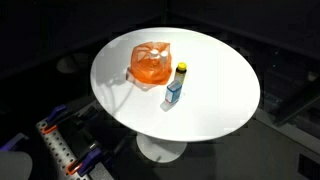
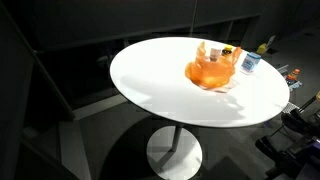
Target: Remove one bottle from the plastic
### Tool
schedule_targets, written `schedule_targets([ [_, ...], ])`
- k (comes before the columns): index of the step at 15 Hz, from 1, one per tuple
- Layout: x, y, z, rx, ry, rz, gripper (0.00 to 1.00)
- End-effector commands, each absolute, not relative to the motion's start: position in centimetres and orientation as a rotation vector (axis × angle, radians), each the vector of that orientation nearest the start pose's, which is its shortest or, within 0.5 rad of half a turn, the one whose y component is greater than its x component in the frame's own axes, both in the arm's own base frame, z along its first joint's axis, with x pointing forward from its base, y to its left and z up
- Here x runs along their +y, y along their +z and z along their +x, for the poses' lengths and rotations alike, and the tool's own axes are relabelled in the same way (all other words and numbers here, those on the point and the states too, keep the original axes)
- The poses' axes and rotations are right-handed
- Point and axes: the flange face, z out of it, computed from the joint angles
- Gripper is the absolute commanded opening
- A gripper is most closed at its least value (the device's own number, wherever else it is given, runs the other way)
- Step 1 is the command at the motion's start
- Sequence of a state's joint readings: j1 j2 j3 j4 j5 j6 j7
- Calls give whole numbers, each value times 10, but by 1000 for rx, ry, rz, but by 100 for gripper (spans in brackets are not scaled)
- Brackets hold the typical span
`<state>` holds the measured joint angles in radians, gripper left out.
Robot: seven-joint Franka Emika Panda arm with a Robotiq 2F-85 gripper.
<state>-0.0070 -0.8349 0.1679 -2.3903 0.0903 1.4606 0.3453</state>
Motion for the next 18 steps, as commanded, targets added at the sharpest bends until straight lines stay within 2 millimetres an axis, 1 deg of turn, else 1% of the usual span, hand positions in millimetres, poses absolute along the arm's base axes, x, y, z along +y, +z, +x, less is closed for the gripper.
schedule_targets([
  [1,71,576,277,382,147,-3171,100],
  [5,71,576,277,382,146,-3171,100],
  [8,67,591,286,404,108,-3151,100],
  [10,63,602,295,418,69,-3139,100],
  [12,57,613,310,438,31,-3122,100],
  [14,47,618,330,480,-2,-3103,100],
  [16,34,616,355,524,-26,-3086,100],
  [18,22,609,380,555,-42,-3073,100],
])
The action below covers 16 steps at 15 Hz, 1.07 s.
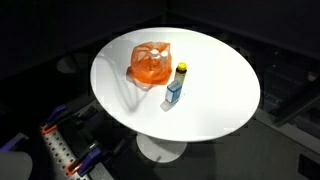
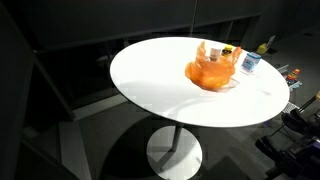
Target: Remove one bottle from the plastic
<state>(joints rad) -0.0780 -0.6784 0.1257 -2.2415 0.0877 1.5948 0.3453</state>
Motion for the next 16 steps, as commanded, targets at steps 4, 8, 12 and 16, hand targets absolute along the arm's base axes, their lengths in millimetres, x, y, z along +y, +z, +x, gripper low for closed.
schedule_targets([
  [4,1,582,433,601,-31,-3065,100],
  [8,-17,541,476,598,33,-3091,100],
  [12,-31,508,503,481,117,-3143,100],
  [16,-34,491,503,463,160,-3140,100],
])
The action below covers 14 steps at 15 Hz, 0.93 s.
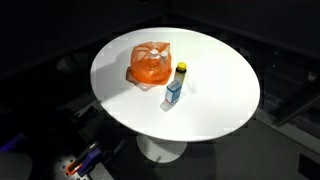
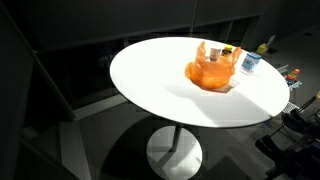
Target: Remove one bottle from the plastic
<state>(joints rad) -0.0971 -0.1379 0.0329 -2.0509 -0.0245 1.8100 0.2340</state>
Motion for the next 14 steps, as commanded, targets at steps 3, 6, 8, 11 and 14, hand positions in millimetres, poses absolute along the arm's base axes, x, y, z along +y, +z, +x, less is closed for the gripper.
schedule_targets([
  [3,-35,486,506,458,177,-3140,100],
  [6,-33,487,505,455,175,-3141,100],
  [8,-34,485,509,451,168,-3150,100],
  [11,-37,473,524,370,181,-3169,100],
  [14,-38,453,541,247,184,-3186,100],
])
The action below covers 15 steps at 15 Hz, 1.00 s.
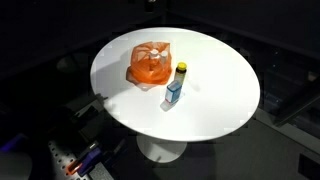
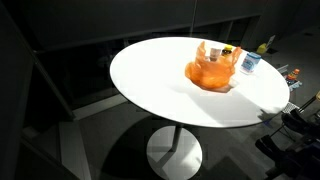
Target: Remove one bottle from the plastic
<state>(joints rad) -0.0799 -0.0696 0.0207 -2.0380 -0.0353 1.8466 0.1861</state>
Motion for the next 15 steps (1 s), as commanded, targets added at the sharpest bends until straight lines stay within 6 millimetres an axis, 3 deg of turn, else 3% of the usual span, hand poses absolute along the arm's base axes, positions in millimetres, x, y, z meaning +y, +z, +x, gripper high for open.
schedule_targets([
  [1,-40,446,548,211,164,-3207,100],
  [9,-49,386,600,-146,73,-3178,100],
  [15,-47,343,634,-304,128,-3107,100],
])
